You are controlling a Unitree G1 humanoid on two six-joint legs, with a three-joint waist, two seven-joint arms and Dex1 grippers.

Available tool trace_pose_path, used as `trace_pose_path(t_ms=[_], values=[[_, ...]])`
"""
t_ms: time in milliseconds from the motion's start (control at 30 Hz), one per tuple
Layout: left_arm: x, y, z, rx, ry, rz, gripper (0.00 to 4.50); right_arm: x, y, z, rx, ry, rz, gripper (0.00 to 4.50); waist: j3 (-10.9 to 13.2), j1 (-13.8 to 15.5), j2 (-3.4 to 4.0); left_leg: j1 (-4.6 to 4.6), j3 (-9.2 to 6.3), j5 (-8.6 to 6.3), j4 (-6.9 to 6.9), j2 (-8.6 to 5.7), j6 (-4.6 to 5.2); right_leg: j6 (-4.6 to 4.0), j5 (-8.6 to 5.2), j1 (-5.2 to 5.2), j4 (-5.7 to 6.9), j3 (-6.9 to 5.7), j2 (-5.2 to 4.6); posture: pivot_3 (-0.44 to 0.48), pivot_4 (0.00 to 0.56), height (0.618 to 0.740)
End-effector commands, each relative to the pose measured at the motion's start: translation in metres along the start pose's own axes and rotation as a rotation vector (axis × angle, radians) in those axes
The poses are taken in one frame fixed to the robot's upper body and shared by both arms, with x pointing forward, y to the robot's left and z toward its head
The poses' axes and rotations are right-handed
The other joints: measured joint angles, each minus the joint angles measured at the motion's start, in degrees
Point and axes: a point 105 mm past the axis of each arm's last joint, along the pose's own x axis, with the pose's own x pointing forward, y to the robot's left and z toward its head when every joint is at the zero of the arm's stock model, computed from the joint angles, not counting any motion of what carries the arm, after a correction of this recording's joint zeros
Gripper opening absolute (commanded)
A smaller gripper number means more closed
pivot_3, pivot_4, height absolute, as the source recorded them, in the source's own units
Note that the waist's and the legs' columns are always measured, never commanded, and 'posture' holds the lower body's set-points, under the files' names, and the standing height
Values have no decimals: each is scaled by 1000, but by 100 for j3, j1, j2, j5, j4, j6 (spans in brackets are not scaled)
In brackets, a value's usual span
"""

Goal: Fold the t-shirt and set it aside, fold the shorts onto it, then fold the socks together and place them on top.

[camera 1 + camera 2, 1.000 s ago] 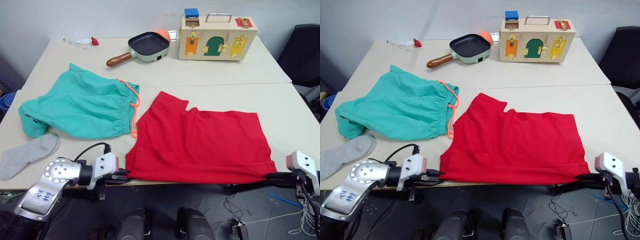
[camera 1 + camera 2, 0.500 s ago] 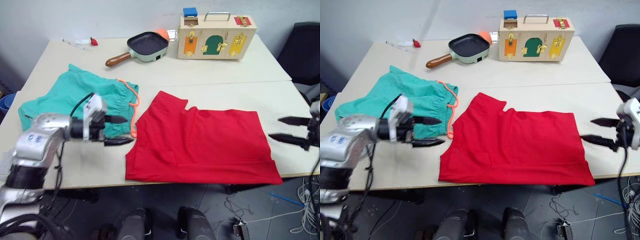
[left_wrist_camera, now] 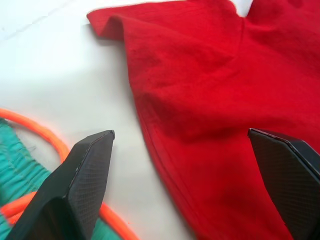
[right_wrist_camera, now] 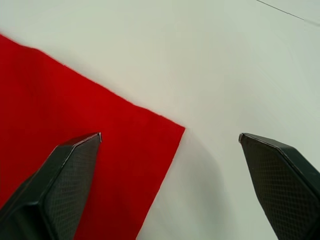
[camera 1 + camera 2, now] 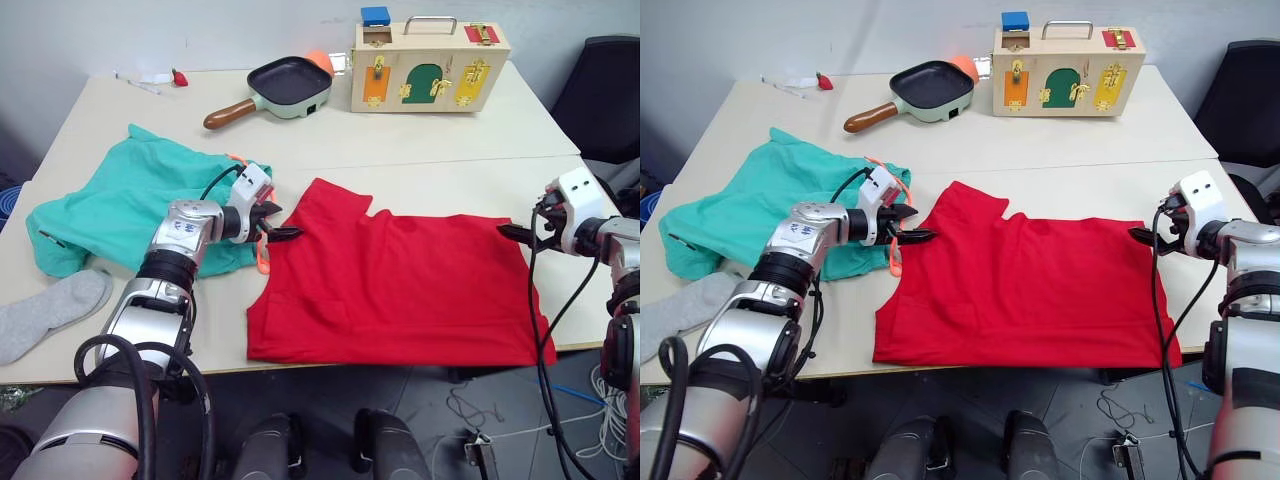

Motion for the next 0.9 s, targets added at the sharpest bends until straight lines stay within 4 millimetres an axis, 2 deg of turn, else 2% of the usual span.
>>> trace_pose_path(t_ms=[33, 133, 300, 400, 733, 833, 900], values=[[3, 8, 7, 17, 6, 70, 4480, 1, -2, 7, 77, -15, -20, 4500, 0, -6, 0, 0, 0, 1, 3, -1, 1, 0, 0, 0, 4, 1, -1, 0, 150, 740], [6, 10, 0, -11, 33, 89, 4480, 8, 11, 7, 112, -6, 43, 4500, 0, -28, 0, 1, 0, 2, 19, -1, 4, 3, 2, 1, 16, 8, -5, 0, 150, 740], [12, 6, -4, -73, 38, 81, 4480, 16, 21, 10, 113, -17, 62, 4500, 0, -28, 0, 3, 0, 2, 31, 0, 3, 3, 2, 1, 33, 13, -10, 0, 150, 740], [15, 5, -6, -70, 49, 87, 3893, 21, 28, 10, 115, -21, 84, 3569, -1, -25, -1, 3, -3, 1, 35, -2, 4, 3, 2, 1, 34, 15, -13, 0, 150, 740], [21, -5, -8, -4, 43, 31, 865, 19, 26, 17, 103, -78, 80, 102, -1, -24, -1, 2, -3, 1, 36, -3, 3, 3, 2, 2, 35, 14, -13, 0, 150, 740], [21, -6, -5, 14, 10, 17, 14, 16, 25, 21, 97, -99, 97, 0, -1, -26, -1, 2, -3, 1, 36, -3, 3, 3, 2, 2, 35, 14, -13, 0, 150, 740], [17, -2, -3, 14, -12, 27, 14, 14, 23, 22, 93, -108, 101, 0, -1, -29, -1, 1, -3, 1, 36, -3, 3, 3, 2, 2, 35, 14, -13, 0, 150, 740]])
